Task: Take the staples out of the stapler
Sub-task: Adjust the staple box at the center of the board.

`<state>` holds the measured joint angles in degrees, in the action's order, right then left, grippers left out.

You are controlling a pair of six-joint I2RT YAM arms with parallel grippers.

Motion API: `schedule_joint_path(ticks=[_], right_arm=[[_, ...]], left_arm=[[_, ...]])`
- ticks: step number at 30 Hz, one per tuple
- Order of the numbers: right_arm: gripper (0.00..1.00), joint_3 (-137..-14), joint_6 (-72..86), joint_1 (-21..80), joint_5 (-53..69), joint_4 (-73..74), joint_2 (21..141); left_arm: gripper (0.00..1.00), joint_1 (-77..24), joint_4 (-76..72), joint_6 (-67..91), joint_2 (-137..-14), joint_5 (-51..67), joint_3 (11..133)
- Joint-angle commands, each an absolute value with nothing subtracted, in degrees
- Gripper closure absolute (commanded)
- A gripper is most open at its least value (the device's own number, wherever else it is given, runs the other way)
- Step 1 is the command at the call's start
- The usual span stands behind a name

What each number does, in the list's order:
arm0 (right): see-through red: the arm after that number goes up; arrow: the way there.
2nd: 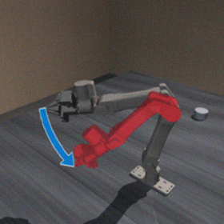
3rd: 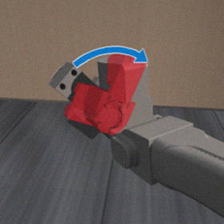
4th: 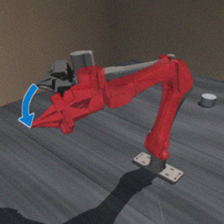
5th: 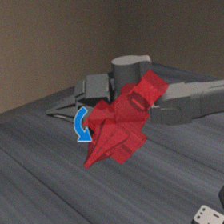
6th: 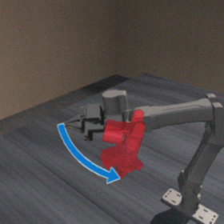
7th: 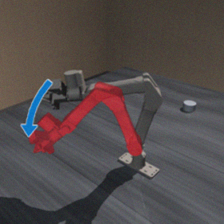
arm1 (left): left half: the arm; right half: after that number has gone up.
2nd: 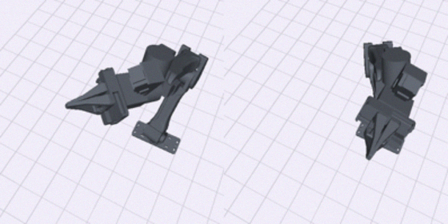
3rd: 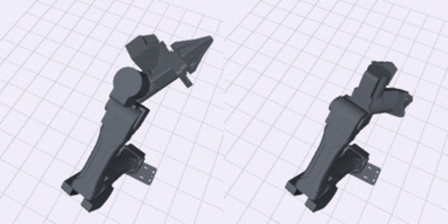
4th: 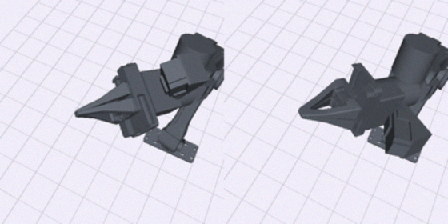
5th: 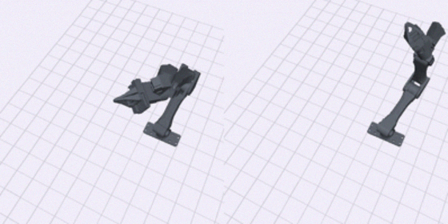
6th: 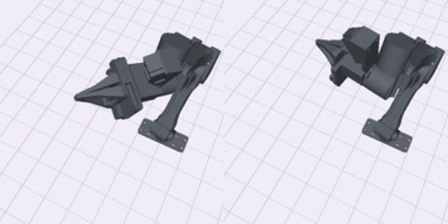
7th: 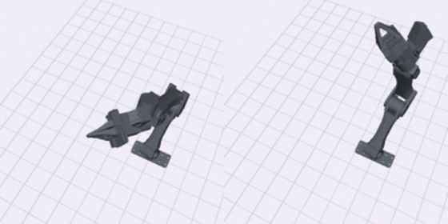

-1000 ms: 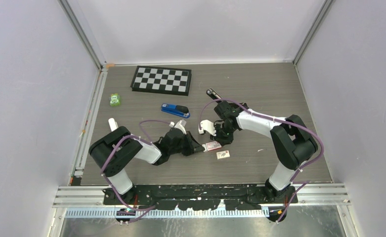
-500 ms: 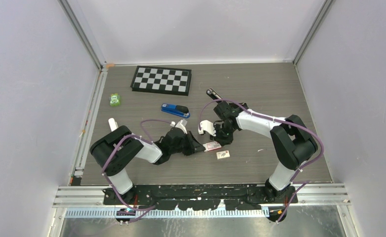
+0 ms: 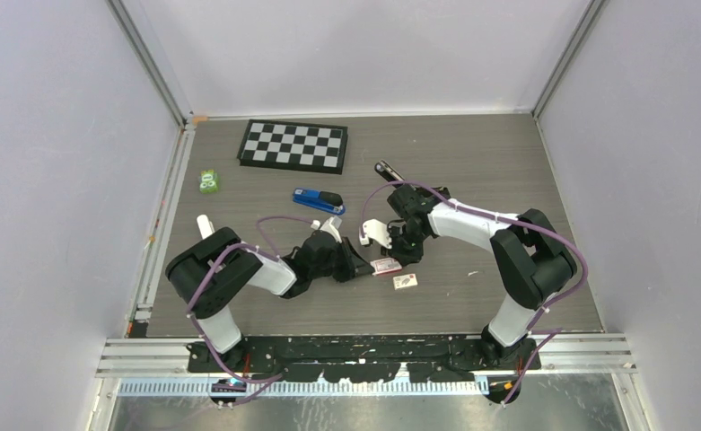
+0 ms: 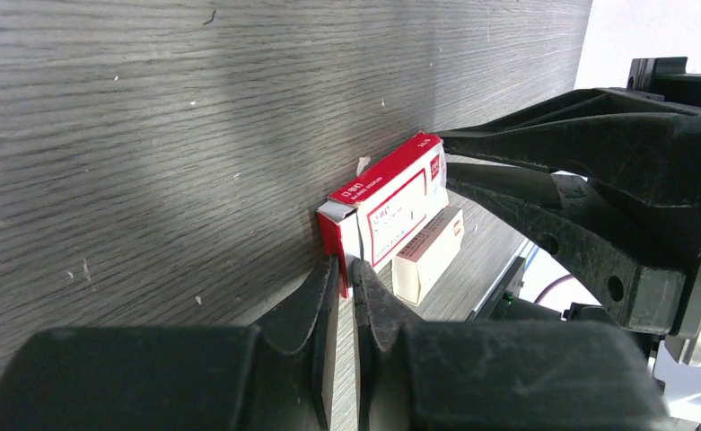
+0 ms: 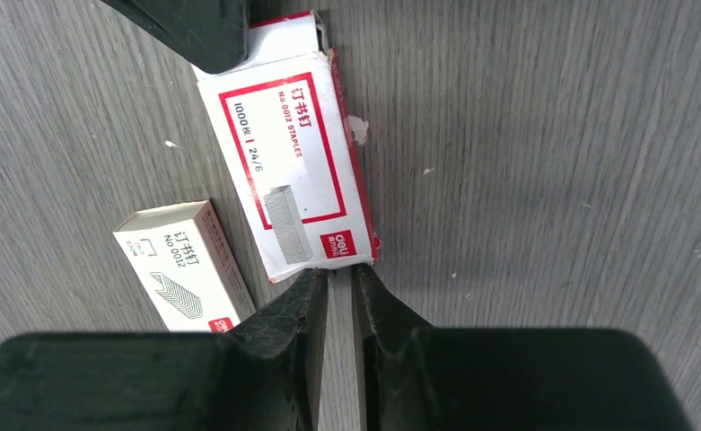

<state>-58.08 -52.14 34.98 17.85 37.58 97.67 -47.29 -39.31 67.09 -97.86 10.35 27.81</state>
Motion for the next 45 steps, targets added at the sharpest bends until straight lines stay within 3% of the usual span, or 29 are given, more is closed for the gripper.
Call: schedule_joint_path(ticks=[1, 11, 21, 24, 27, 35, 45], right_arm=[[0.78, -59.33, -51.77, 36.36, 21.27, 37.77, 98.24], [0.75, -60.29, -49.2, 34.97, 18.91, 36.85, 98.36], [0.73, -60.02, -48.95, 32.5, 19.42, 36.99, 96.88], [0.73, -60.03, -49.03, 32.49, 19.58, 37.05, 96.87], [0.73, -59.99, -49.12, 32.47, 19.61, 37.16, 96.87], [0.73, -60.03, -49.26, 32.4, 19.69, 37.35, 97.12], [0.74, -60.03, -49.31, 32.43, 20.27, 37.53, 97.47]], left_arm=[[0.89, -47.9, -40.52, 66.82, -98.7, 11.26, 29.95], [0.83, -47.9, -40.85, 66.61, -97.13, 10.79, 28.75], [0.61, -47.93, -40.51, 63.7, -92.36, 9.51, 26.45], [0.6, -47.9, -38.82, 62.17, -90.15, 8.16, 25.66], [0.63, -47.88, -35.61, 60.9, -87.86, 6.16, 24.93], [0.94, -47.9, -31.61, 59.94, -87.26, 4.41, 24.8], [1.0, -47.92, -34.42, 60.64, -94.39, 7.33, 27.64]])
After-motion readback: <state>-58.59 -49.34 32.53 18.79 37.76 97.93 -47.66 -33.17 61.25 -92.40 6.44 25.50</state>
